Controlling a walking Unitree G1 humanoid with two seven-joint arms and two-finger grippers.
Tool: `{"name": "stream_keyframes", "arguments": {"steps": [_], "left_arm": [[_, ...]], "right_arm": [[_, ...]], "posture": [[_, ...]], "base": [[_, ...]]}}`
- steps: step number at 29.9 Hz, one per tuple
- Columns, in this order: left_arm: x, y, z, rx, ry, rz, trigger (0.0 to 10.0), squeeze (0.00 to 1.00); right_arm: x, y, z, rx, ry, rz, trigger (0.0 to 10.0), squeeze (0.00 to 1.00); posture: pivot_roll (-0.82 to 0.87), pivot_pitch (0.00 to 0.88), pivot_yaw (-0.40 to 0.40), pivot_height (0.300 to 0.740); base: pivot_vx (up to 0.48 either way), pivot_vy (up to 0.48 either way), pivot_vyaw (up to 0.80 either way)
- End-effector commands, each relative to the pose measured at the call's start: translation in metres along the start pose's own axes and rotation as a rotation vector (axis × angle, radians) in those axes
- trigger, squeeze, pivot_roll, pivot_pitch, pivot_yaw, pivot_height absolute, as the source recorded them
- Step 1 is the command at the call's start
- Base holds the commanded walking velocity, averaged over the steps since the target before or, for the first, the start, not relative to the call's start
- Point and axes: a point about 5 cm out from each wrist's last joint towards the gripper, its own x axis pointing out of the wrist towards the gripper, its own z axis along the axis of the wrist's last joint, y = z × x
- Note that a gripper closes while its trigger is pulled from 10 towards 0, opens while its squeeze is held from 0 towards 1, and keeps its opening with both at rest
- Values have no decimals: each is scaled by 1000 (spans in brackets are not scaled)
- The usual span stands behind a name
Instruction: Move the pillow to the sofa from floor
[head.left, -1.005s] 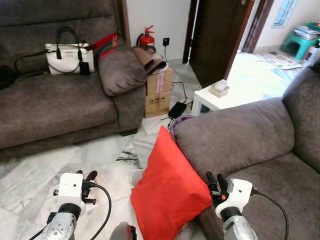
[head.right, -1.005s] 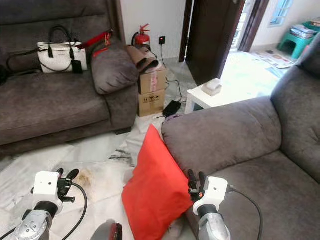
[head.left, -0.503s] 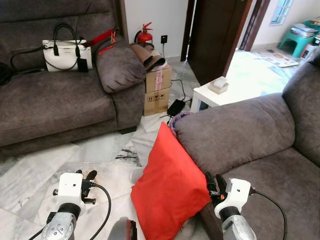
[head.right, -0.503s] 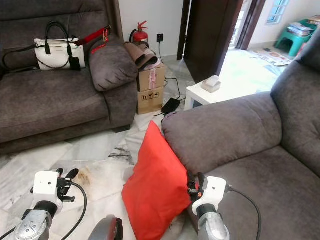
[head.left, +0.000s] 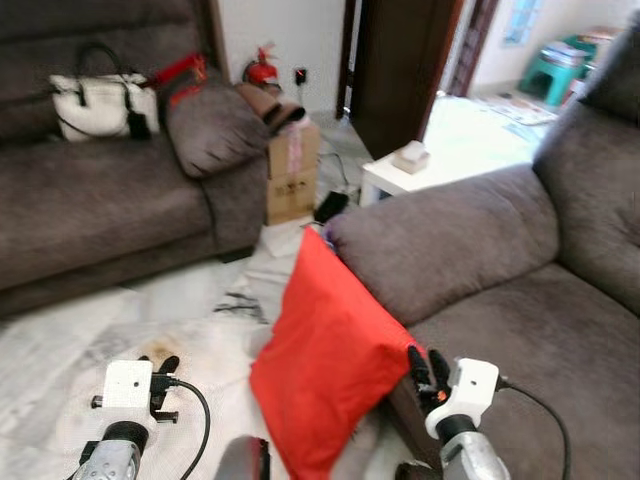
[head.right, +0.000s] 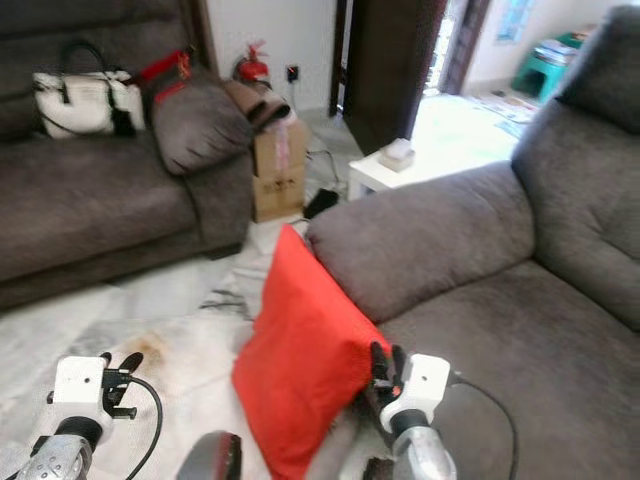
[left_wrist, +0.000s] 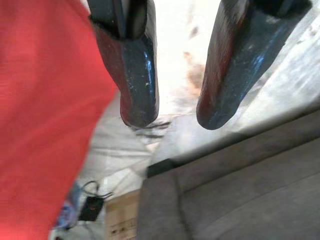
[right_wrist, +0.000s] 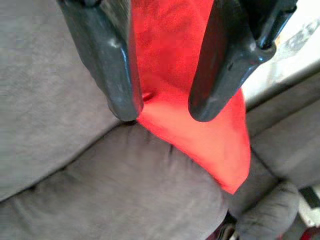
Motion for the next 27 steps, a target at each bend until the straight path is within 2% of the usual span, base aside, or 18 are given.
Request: {"name": "stream_keyframes", "arguments": {"steps": [1,8,17,21,27], "left_arm": [[1,-1,2,-4,-11,-1,10000,0],[2,-1,3,-11,-10,-10,10000,0],[3,-2,4,-11,-14,-17,10000,0],[3,-2,4,-10,-14,-18,10000,0],[3,-2,5,-10,-18,-20,10000,0]], "right_arm": [[-1,-2,-1,-6,9,-3,10000,0],[0,-1,-1,-4,9,6,10000,0],[0,1,0,-40,6,21,10000,0],[0,1,0,-41,7,18,10000,0],[-1,-3,-1,-20,13,-4,10000,0]], "posture": [[86,117,7,605],[85,117,8,605],[86,118,9,605],[85,118,9,605],[85,121,9,605]], "base": [[0,0,0],[71,0,0],[322,0,62],[334,0,477],[318,0,0]]}}
